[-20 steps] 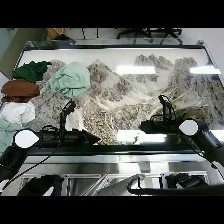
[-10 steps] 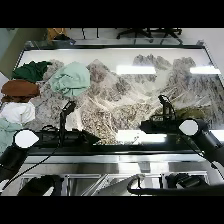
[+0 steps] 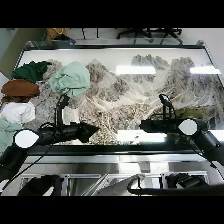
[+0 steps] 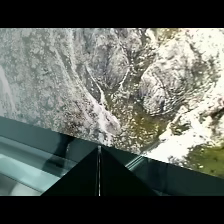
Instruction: Fold the shirts.
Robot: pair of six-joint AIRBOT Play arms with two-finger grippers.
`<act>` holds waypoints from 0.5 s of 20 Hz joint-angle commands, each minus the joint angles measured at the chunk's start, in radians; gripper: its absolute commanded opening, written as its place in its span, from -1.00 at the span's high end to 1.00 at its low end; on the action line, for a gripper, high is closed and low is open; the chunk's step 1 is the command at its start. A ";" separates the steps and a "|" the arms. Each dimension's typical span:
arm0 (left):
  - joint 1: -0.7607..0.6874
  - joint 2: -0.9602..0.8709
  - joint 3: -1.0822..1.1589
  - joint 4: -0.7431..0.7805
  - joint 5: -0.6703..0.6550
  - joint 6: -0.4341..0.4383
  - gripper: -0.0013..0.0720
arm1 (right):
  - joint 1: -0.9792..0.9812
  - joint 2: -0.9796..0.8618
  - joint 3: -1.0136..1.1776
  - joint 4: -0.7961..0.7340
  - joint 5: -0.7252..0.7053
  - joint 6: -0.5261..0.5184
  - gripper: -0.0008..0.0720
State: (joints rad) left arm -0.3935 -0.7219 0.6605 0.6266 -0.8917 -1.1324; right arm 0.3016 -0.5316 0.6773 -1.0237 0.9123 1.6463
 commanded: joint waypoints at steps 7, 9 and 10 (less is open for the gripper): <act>0.600 -0.228 0.259 0.159 0.106 -0.013 -0.94 | -0.001 -0.078 0.000 -0.003 -0.135 0.000 -0.03; 0.743 -0.370 0.351 0.159 0.120 0.005 -0.94 | -0.001 -0.101 0.000 -0.028 -0.157 0.000 -0.03; 0.782 -0.443 0.394 0.160 0.141 0.034 -0.94 | -0.001 -0.112 0.000 -0.042 -0.164 0.000 -0.03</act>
State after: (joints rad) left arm 0.2108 -1.0016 0.9417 0.7696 -0.7765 -1.1393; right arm 0.3012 -0.6151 0.6773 -1.0351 0.7834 1.6463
